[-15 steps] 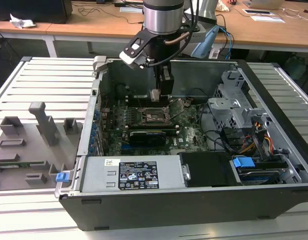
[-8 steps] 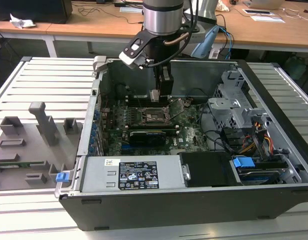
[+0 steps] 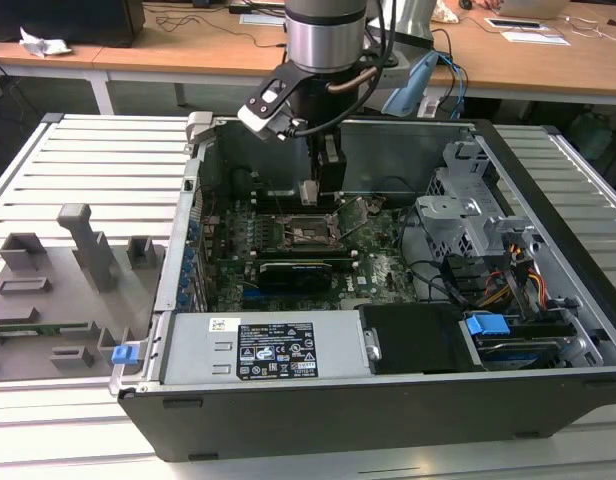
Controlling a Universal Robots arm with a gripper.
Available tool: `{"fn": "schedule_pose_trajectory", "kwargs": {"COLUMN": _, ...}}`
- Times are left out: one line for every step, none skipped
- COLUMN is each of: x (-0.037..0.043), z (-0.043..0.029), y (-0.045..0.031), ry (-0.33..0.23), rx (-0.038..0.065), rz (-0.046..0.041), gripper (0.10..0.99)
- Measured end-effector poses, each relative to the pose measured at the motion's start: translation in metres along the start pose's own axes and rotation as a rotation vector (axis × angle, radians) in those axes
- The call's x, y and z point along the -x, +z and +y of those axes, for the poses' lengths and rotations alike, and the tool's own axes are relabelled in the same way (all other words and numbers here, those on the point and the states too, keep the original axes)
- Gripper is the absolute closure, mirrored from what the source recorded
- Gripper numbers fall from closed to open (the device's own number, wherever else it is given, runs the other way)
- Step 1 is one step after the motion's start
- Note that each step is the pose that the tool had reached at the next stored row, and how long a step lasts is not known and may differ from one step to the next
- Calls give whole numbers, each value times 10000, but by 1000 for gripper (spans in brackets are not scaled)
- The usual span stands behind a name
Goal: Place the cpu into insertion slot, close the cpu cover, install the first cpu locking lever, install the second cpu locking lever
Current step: 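Place the cpu into insertion slot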
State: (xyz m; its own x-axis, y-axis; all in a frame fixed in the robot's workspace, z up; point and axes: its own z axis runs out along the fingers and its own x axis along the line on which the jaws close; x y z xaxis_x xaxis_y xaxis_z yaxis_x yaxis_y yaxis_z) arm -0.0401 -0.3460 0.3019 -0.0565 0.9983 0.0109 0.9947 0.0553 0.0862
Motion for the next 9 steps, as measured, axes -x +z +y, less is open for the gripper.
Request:
{"fn": "schedule_pose_trajectory", "kwargs": {"x": -1, "z": -1, "y": 5, "ry": 7, "rx": -1, "rz": -2, "gripper": 553}}
{"fn": "schedule_pose_trajectory", "kwargs": {"x": -4, "z": -1, "y": 13, "ry": 27, "rx": 0, "rz": -3, "gripper": 553}}
{"fn": "schedule_pose_trajectory", "kwargs": {"x": -5, "z": -2, "y": 21, "ry": 43, "rx": 0, "rz": -4, "gripper": 553}}
{"fn": "schedule_pose_trajectory", "kwargs": {"x": -7, "z": -3, "y": 35, "ry": 64, "rx": 1, "rz": -5, "gripper": 553}}
{"fn": "schedule_pose_trajectory", "kwargs": {"x": -8, "z": -4, "y": 47, "ry": 113, "rx": 1, "rz": -9, "gripper": 553}}
{"fn": "schedule_pose_trajectory", "kwargs": {"x": -8, "z": -4, "y": 55, "ry": 260, "rx": 2, "rz": -23, "gripper": 553}}
{"fn": "schedule_pose_trajectory", "kwargs": {"x": -8, "z": -4, "y": 58, "ry": 385, "rx": 3, "rz": -35, "gripper": 553}}
{"fn": "schedule_pose_trajectory", "kwargs": {"x": -8, "z": -5, "y": 67, "ry": 618, "rx": 6, "rz": -54, "gripper": 553}}
{"fn": "schedule_pose_trajectory", "kwargs": {"x": -10, "z": -7, "y": 89, "ry": 981, "rx": 11, "rz": -84, "gripper": 553}}
